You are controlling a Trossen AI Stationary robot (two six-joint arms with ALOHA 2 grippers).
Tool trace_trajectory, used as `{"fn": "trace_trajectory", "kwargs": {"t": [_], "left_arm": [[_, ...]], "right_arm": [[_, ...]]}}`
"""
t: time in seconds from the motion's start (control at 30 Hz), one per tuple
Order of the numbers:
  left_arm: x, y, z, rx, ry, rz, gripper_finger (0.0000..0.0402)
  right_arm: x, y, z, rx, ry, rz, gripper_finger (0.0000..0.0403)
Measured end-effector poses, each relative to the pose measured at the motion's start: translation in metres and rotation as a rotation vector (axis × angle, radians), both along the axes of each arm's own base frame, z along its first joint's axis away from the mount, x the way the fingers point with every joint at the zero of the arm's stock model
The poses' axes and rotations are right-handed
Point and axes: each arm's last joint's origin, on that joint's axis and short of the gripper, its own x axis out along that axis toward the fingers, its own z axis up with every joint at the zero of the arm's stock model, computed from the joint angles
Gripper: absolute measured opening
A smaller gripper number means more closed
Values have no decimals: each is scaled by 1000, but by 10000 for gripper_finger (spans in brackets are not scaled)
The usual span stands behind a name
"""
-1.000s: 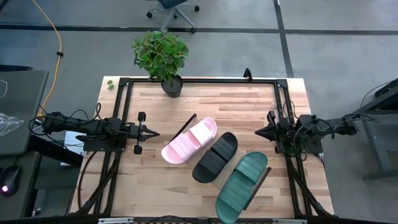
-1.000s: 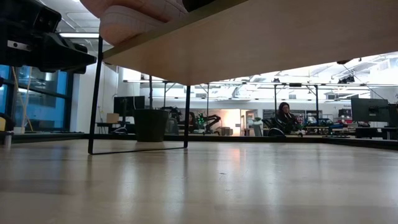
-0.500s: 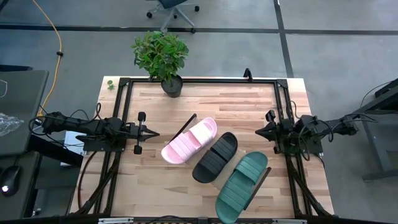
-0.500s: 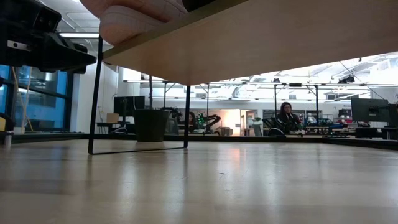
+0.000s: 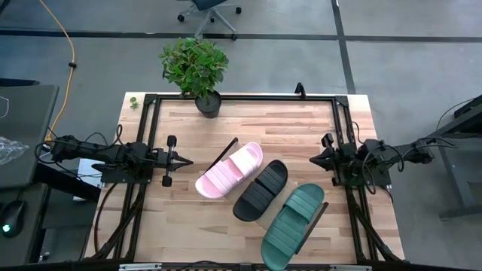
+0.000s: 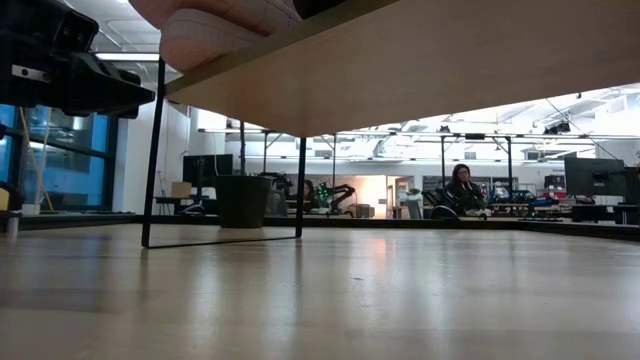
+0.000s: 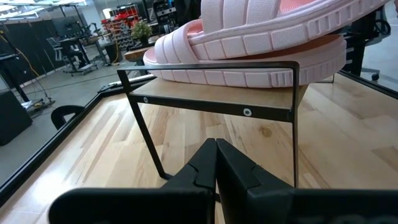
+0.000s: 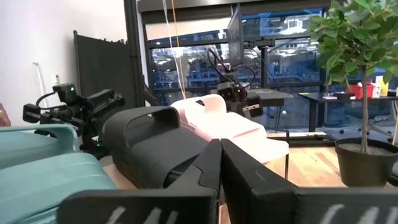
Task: Pick and place slides into the shelf
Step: Return to Home Position
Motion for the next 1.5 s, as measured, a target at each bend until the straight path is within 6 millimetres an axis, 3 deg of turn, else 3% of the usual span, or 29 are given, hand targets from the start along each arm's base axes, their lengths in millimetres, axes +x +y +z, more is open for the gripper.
{"fn": "trace_trajectory", "kwargs": {"t": [0.57, 0.77, 1.5], "left_arm": [[0, 0, 0, 0, 0, 0, 1], [0, 0, 0, 0, 0, 0, 1], [0, 0, 0, 0, 0, 0, 1]], "right_arm": [[3, 2, -11, -16, -28, 28, 0], [6, 1, -29, -28, 163, -15, 0], [7, -4, -31, -5, 187, -40, 0]]}}
